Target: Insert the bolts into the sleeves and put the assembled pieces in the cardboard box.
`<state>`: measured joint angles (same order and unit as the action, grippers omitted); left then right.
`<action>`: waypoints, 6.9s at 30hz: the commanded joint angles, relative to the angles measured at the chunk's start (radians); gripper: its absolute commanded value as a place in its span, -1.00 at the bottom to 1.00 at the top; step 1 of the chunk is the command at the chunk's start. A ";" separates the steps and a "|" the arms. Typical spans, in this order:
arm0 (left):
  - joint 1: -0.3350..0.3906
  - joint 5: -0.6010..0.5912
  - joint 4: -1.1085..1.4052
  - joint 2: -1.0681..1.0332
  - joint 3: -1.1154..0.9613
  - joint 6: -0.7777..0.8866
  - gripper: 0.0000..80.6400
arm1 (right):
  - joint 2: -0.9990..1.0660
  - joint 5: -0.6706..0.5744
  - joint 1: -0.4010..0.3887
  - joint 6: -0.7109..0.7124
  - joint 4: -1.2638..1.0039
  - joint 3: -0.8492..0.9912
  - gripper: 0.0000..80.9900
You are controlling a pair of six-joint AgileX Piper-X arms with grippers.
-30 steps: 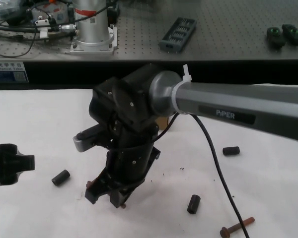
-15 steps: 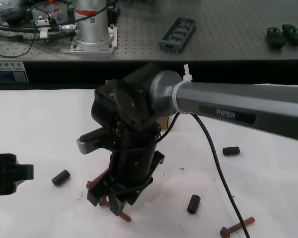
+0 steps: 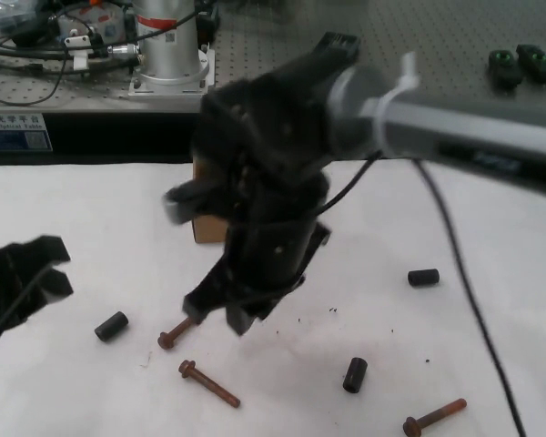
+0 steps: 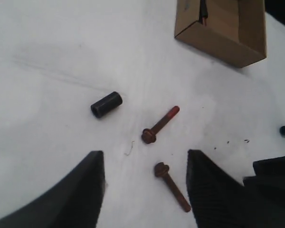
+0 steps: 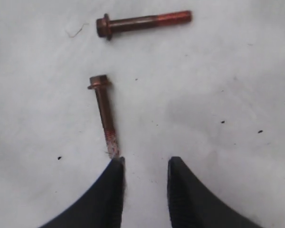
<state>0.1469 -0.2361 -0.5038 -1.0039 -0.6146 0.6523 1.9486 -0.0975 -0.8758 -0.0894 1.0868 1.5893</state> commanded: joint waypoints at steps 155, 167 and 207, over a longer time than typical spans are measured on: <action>0.320 -0.056 0.002 -0.686 -0.228 0.360 0.03 | -0.728 0.199 0.178 -0.283 -0.578 -0.776 -0.89; 0.320 -0.038 0.002 -0.686 -0.229 0.357 -0.29 | -0.728 0.199 0.178 -0.283 -0.592 -0.776 -0.89; 0.320 -0.107 0.078 -0.686 -0.257 0.366 -0.37 | -0.728 0.199 0.178 -0.283 -0.592 -0.776 -0.89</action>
<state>0.4628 -0.3621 -0.4318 -1.6889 -0.8621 1.0130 1.2327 0.0990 -0.7056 -0.3809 0.5120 0.8138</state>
